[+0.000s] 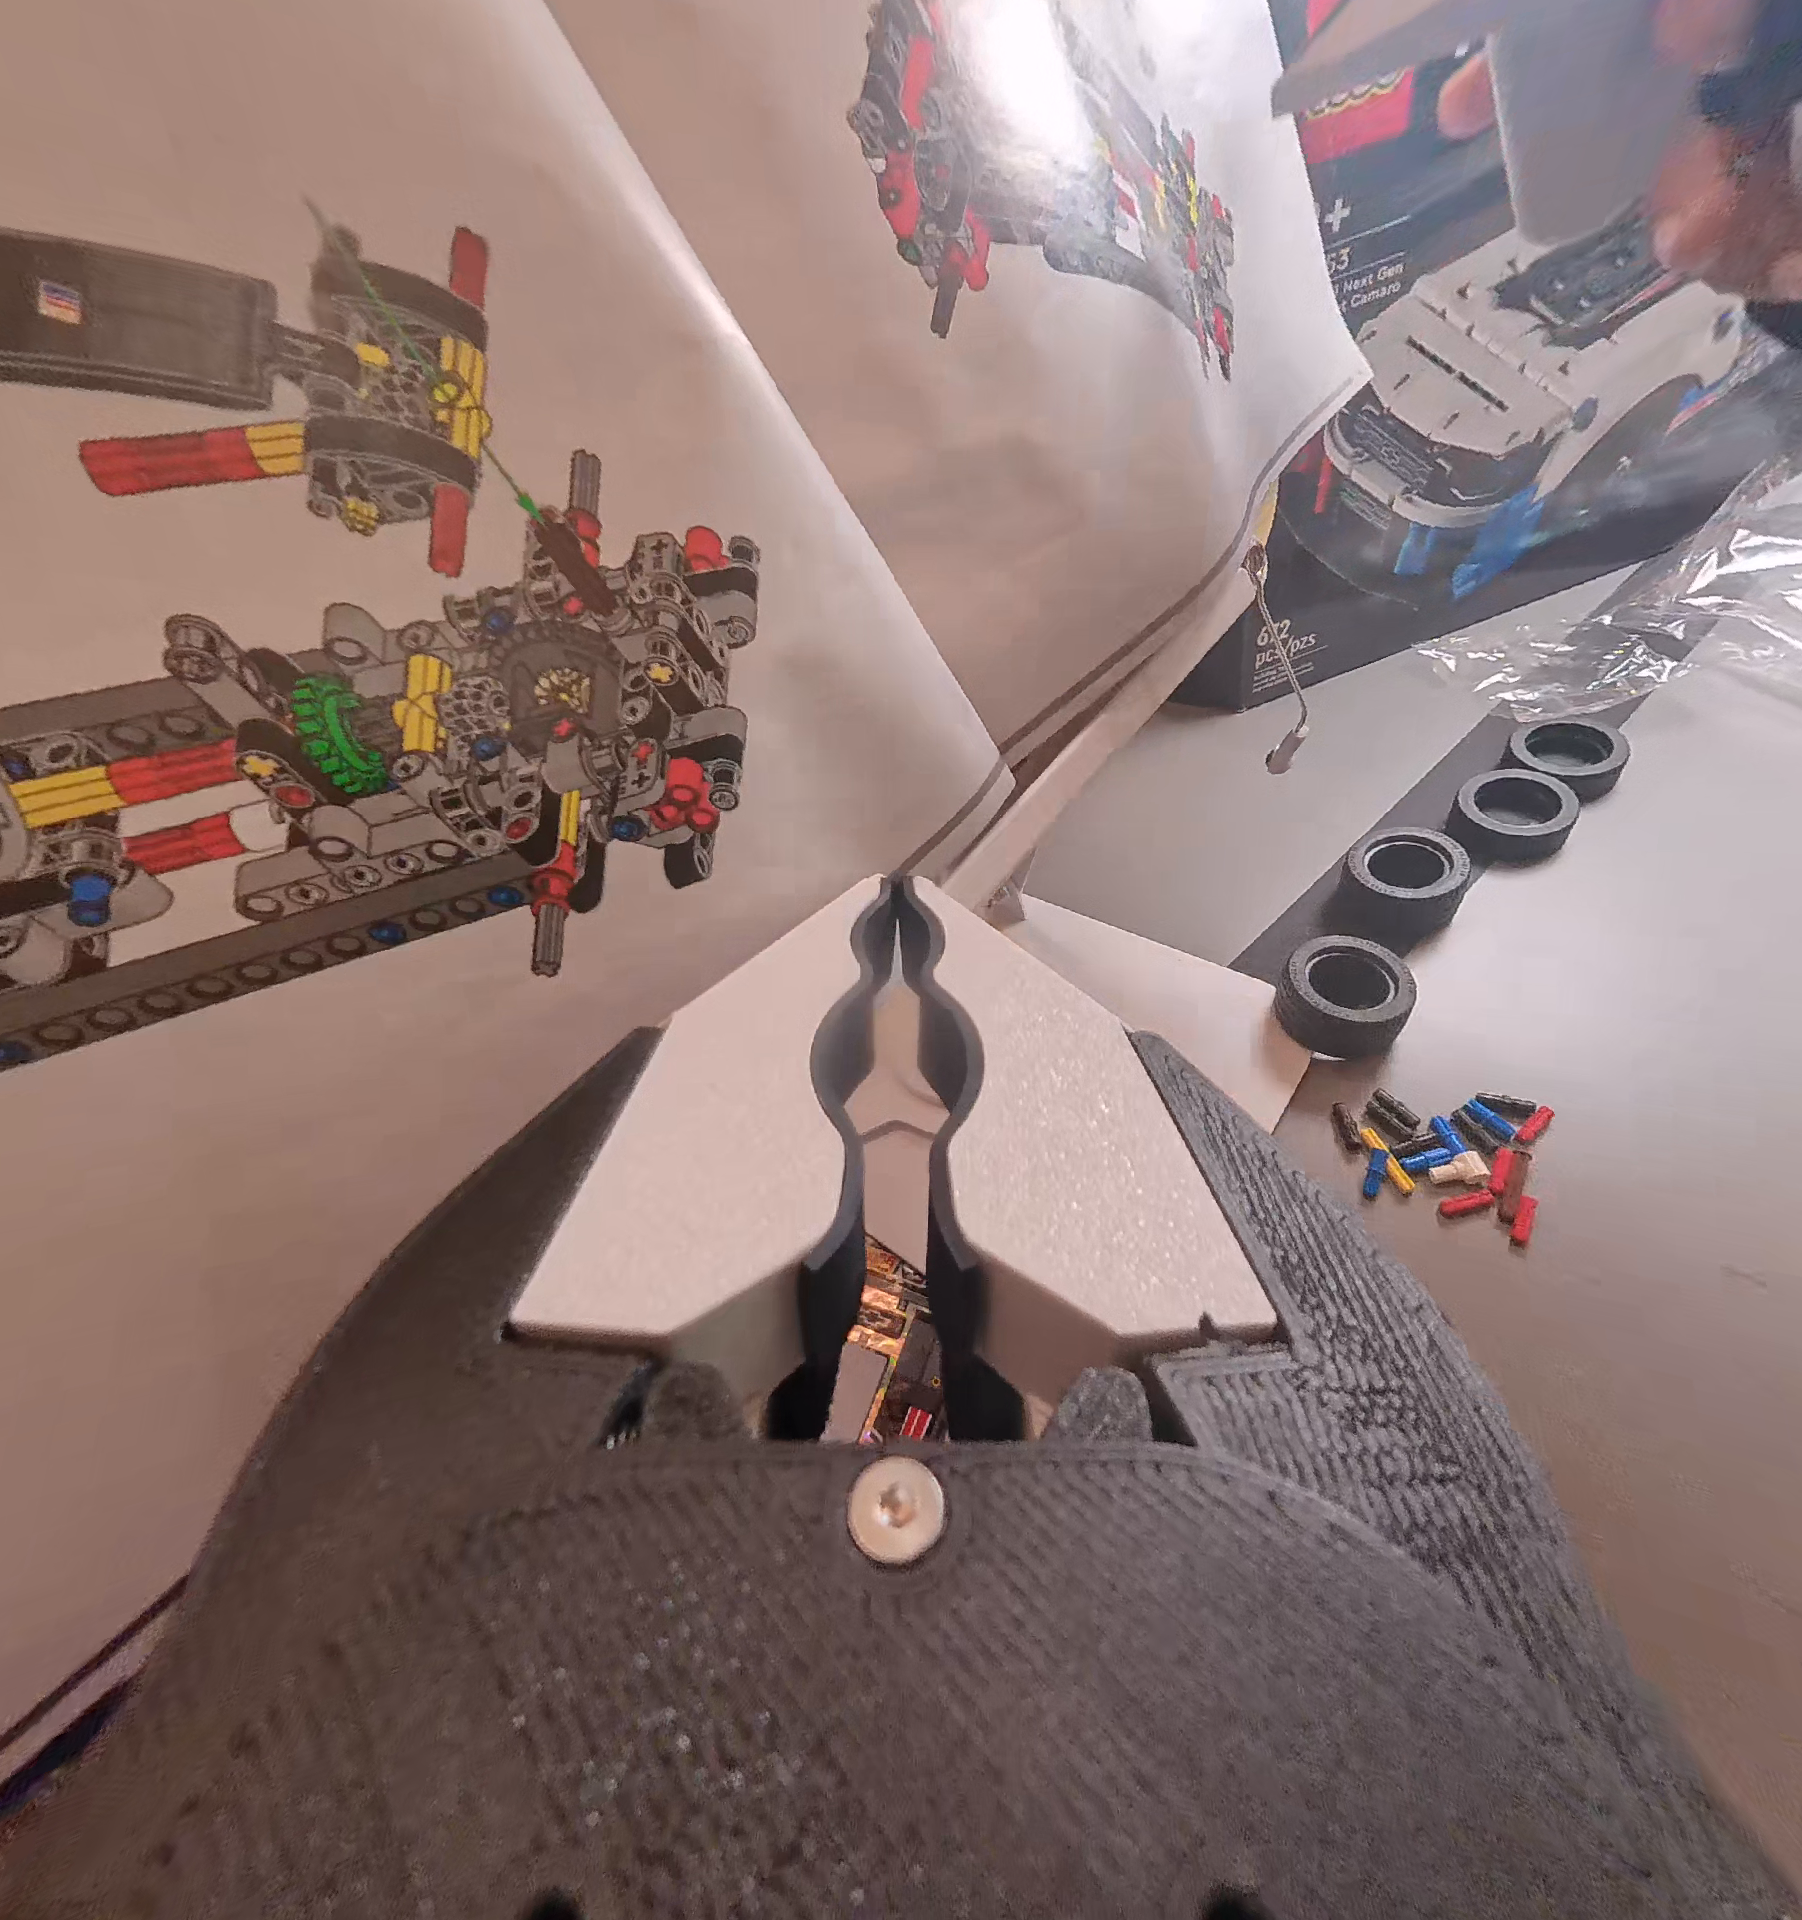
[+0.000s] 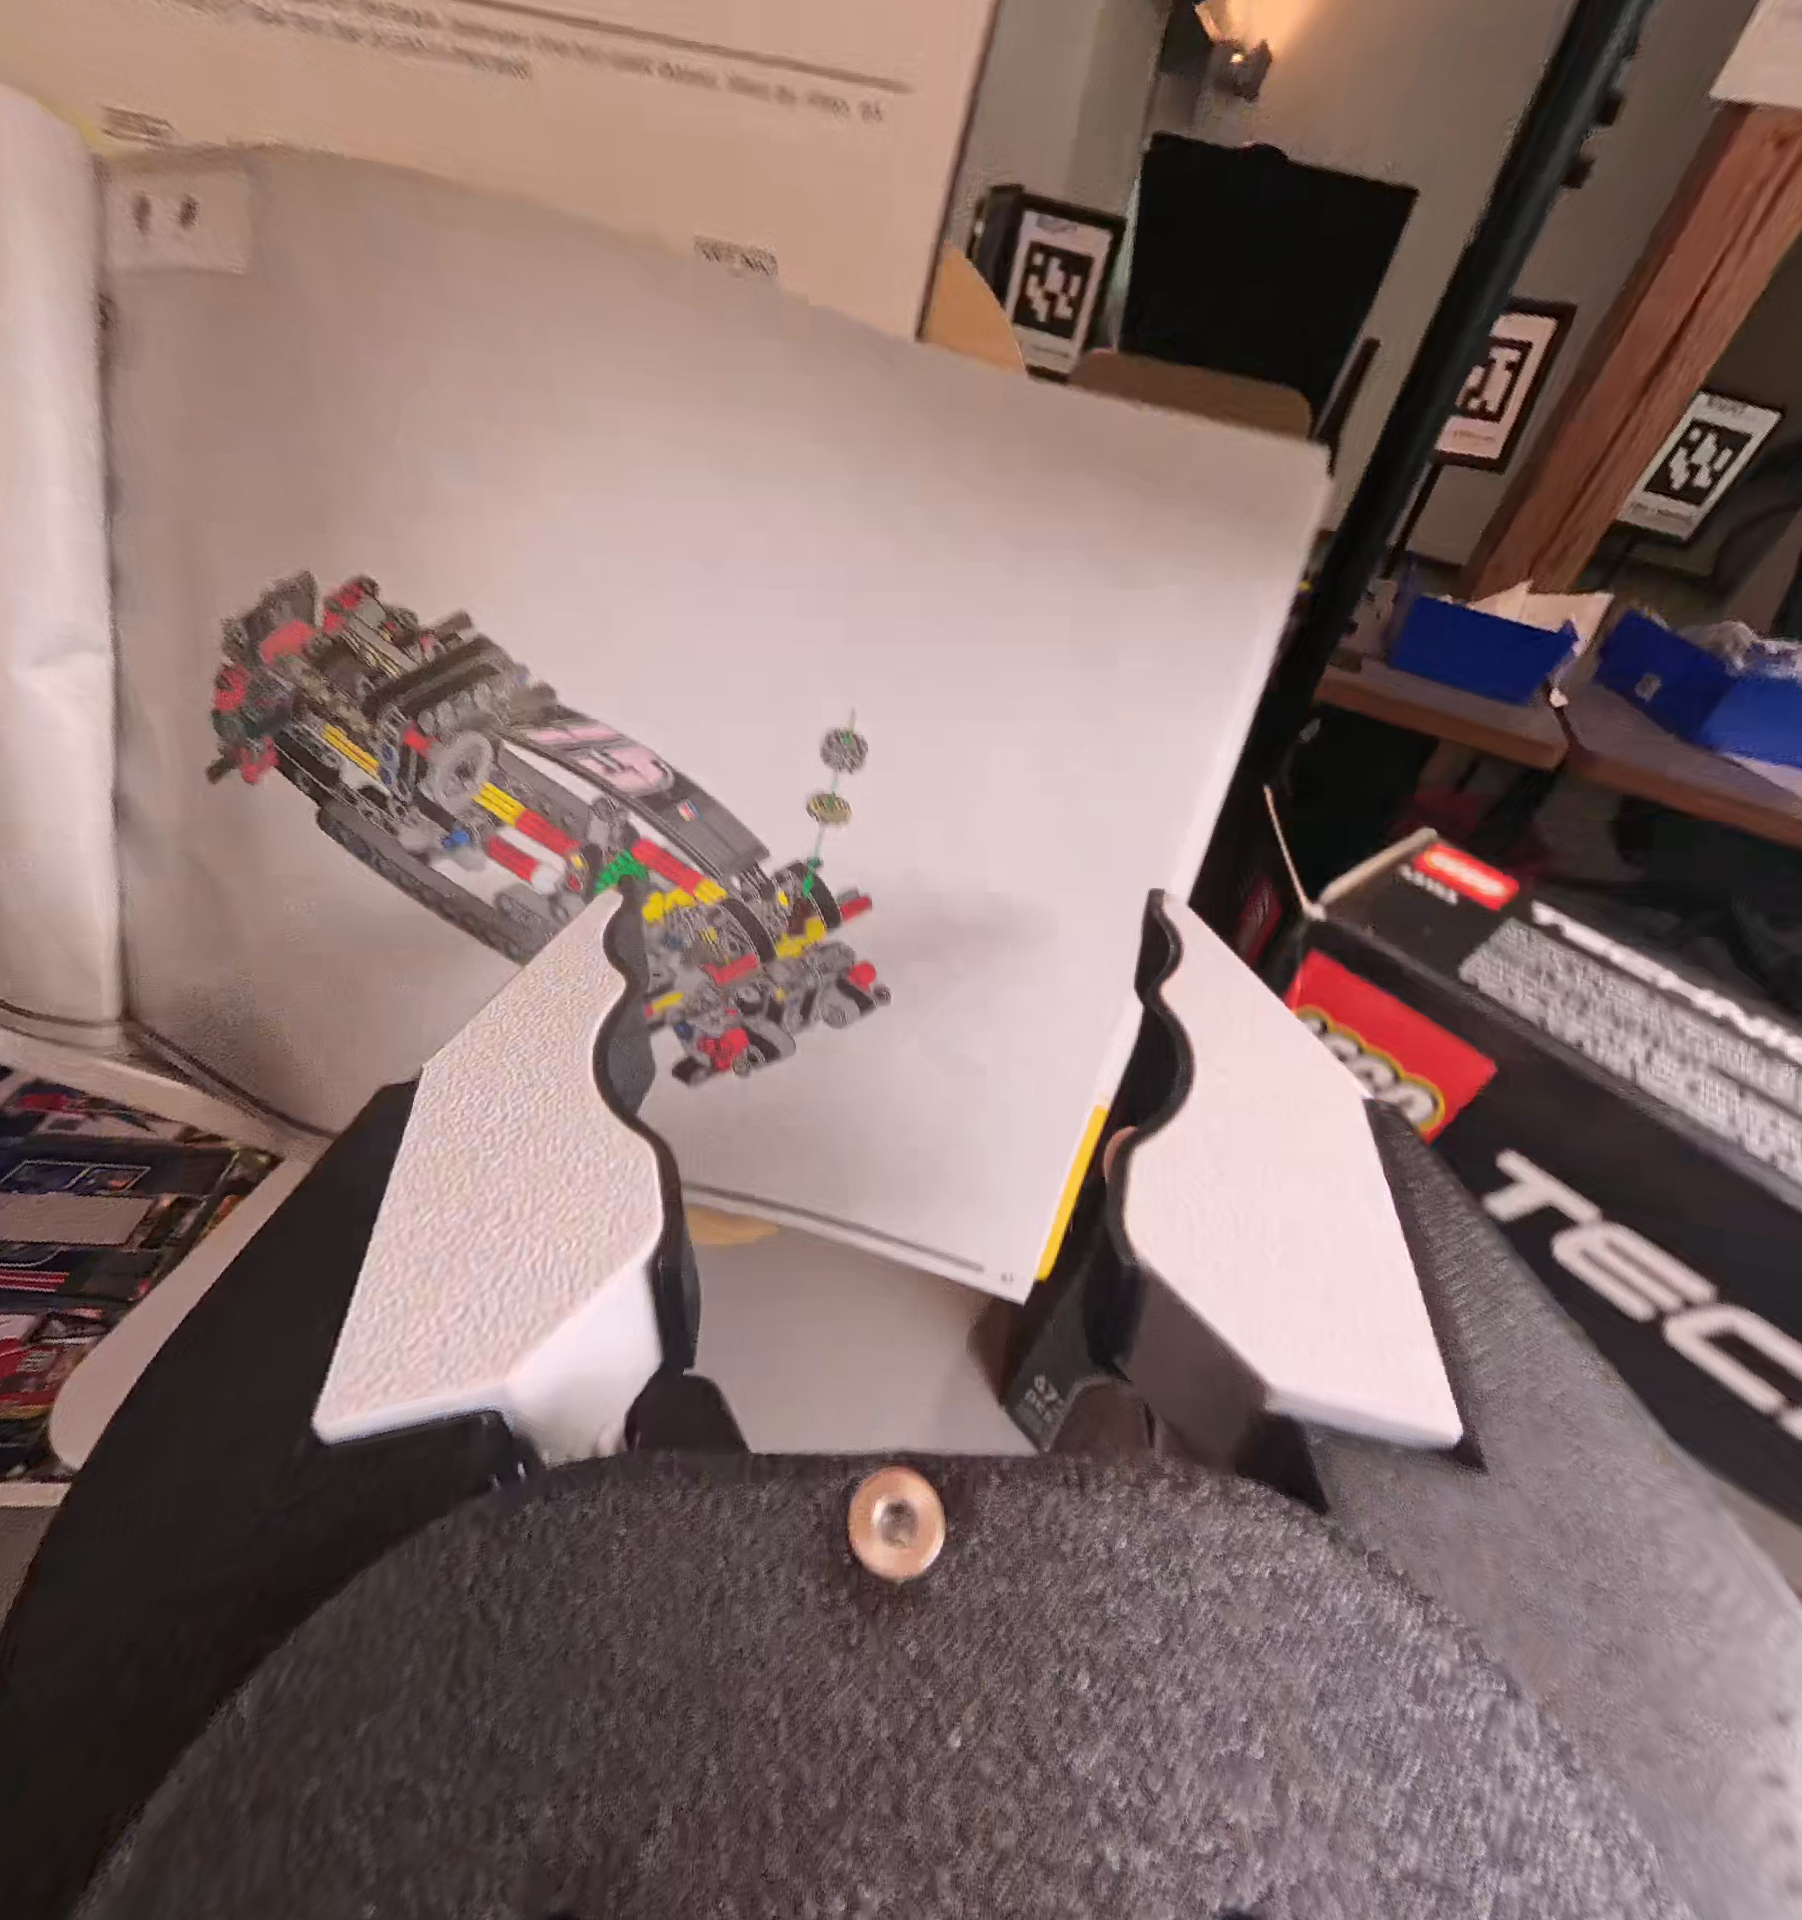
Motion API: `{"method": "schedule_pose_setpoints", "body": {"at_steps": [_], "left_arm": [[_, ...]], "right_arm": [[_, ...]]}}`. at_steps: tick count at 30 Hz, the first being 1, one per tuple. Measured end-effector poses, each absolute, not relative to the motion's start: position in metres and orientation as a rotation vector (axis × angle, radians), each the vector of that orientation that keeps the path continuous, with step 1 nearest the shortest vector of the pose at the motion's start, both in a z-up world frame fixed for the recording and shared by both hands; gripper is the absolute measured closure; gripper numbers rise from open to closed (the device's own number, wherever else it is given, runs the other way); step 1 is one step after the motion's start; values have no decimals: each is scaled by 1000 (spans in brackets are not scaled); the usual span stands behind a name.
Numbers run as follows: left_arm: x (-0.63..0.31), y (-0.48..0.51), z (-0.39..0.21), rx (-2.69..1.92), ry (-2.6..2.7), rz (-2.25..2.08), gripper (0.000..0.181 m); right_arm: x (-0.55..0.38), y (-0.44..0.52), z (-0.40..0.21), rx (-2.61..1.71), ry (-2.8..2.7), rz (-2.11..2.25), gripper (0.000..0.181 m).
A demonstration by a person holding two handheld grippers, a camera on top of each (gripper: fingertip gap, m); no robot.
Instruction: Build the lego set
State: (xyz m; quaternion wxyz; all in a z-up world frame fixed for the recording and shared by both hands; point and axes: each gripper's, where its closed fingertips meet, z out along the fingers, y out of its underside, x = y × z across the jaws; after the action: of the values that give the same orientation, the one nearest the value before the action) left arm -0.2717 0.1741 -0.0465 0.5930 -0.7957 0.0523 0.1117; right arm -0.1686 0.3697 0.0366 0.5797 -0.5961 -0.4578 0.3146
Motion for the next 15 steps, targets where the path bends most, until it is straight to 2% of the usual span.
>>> {"method": "schedule_pose_setpoints", "body": {"at_steps": [1,5,8,15], "left_arm": [[-273,173,-43,-1832,122,267,181],[-297,159,-28,-1777,6,326,181],[-323,144,-21,-1723,-102,397,181],[-330,144,-25,-1712,-82,457,181]], "right_arm": [[-177,367,47,-1379,-1116,732,83],[-202,380,77,-1405,-1222,640,62],[-214,387,66,-1493,-1311,615,53],[-226,376,49,-1451,-1287,657,68]]}}
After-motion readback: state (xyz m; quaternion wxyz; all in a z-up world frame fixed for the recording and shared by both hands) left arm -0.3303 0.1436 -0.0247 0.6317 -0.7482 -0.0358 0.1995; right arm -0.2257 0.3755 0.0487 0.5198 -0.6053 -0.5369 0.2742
